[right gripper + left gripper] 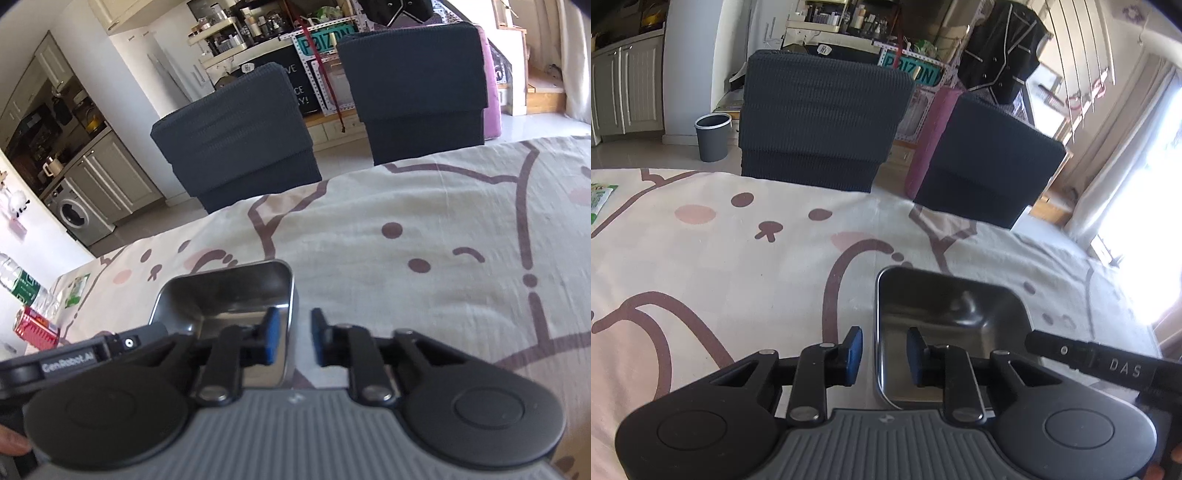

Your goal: Organize plates and bowls

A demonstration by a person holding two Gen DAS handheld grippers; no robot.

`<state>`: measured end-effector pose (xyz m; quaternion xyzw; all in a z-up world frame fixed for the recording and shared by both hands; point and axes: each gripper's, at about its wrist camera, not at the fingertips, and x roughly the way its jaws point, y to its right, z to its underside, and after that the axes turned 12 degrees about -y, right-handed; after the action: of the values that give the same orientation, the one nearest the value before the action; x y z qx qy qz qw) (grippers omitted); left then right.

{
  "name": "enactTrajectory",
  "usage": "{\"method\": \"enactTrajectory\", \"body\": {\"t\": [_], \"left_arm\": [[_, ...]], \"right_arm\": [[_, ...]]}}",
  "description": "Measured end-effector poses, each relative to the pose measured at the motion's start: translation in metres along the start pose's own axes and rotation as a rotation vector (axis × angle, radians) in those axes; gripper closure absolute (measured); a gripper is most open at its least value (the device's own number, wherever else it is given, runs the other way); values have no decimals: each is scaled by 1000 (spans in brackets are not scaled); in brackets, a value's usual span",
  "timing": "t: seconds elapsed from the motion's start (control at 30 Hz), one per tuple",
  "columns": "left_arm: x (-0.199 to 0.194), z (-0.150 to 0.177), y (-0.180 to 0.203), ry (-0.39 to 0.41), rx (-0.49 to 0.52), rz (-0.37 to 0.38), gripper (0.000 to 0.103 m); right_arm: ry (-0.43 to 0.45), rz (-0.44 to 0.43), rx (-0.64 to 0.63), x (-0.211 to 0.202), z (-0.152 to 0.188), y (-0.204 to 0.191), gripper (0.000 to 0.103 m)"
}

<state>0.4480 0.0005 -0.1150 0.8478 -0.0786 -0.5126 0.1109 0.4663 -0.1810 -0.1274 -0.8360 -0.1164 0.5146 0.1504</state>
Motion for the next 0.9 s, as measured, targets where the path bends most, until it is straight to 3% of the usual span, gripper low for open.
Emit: {"method": "enactTrajectory", "body": {"t": [0.03,0.1,0.17,0.33,0.53,0.9], "left_arm": [[2,0,0,-5,5,-5,78],[3,1,-1,-3,0,-18,95],[2,1,-1,5,-5,-29,101],[-5,2,7,28,26,-73,102],[-44,6,18,81,14,-54,102],[-139,52,34,158,35,-12,102]], "right_arm": [[-4,2,0,2,0,0,85],[-16,-6,-2,6,1,-1,86],[-15,-14,-16,8,2,-3,95],[-5,22,-65,1,3,-13,97],[27,19,-83,-24,7,-19,97],[119,18,-160,-120,43,-47,97]]}}
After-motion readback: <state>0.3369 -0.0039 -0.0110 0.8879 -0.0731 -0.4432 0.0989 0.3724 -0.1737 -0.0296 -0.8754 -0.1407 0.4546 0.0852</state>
